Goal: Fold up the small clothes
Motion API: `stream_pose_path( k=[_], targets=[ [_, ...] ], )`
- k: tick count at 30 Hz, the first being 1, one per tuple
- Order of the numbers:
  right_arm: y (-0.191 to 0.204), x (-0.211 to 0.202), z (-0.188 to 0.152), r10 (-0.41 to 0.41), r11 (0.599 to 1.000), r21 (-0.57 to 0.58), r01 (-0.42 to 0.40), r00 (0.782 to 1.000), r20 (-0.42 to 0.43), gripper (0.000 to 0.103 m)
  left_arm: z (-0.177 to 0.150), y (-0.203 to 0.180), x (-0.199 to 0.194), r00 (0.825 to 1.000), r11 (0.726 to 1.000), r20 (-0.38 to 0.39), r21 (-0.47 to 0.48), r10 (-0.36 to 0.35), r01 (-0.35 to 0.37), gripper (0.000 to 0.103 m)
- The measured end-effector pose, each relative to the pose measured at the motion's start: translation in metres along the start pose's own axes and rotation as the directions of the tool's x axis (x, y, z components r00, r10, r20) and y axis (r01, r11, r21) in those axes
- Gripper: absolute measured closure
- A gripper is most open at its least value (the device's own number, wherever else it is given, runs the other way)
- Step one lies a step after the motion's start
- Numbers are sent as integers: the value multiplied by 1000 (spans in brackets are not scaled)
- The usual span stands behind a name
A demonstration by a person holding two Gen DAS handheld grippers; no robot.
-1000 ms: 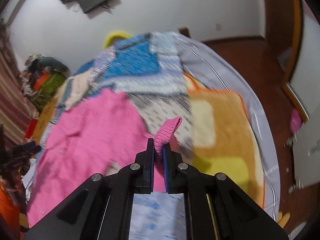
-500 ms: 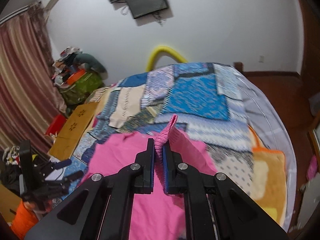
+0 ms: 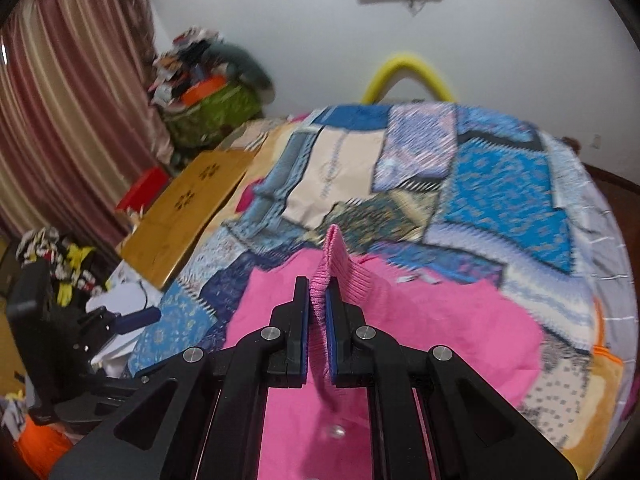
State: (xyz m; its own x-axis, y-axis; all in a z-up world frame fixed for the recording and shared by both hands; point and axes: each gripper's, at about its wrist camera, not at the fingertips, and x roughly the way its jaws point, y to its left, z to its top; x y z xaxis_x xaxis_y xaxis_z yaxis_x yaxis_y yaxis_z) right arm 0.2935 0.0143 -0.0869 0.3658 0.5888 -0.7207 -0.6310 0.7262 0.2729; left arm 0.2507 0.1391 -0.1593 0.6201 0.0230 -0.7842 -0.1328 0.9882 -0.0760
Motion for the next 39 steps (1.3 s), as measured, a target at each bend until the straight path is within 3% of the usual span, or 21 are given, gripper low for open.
stream_pose_path(
  k=[8, 9, 11, 13, 16, 21, 25, 33, 39],
  targets=[
    [11, 62, -20, 38, 999, 14, -36, 985, -168, 92, -4, 21, 17, 999, 999, -41, -34, 9, -11, 31],
    [10, 64, -21, 39, 999, 17, -36, 982, -183, 90, -5, 23, 19, 999, 999, -46, -37, 10, -12, 31],
    [9, 68, -25, 36, 999, 27, -31, 978, -207, 73, -6, 24, 25, 998, 999, -60, -44, 12, -15, 31],
    [4, 62, -28, 27, 999, 30, -22, 981, -193, 65, -6, 25, 29, 997, 999, -69, -48, 14, -18, 31],
    [-6, 47, -29, -1, 1000, 27, 6, 986, -167, 58, -6, 24, 34, 997, 999, -79, -48, 20, -24, 31],
    [-38, 12, -34, -88, 994, 45, 95, 985, -149, 57, -5, 22, 40, 995, 998, -97, -45, 30, -35, 31],
    [-63, -24, -45, -140, 987, 65, 149, 981, -135, 50, -6, 18, 35, 994, 999, -101, -28, 37, -40, 31],
    [-81, -87, -73, -245, 967, 41, 250, 963, -112, 48, -3, 5, 3, 997, 999, -67, 4, 41, -40, 31],
    [-86, -124, -91, -265, 961, 57, 271, 960, -95, 46, -8, -8, -24, 998, 998, -51, 38, 42, -40, 27]
  ],
)
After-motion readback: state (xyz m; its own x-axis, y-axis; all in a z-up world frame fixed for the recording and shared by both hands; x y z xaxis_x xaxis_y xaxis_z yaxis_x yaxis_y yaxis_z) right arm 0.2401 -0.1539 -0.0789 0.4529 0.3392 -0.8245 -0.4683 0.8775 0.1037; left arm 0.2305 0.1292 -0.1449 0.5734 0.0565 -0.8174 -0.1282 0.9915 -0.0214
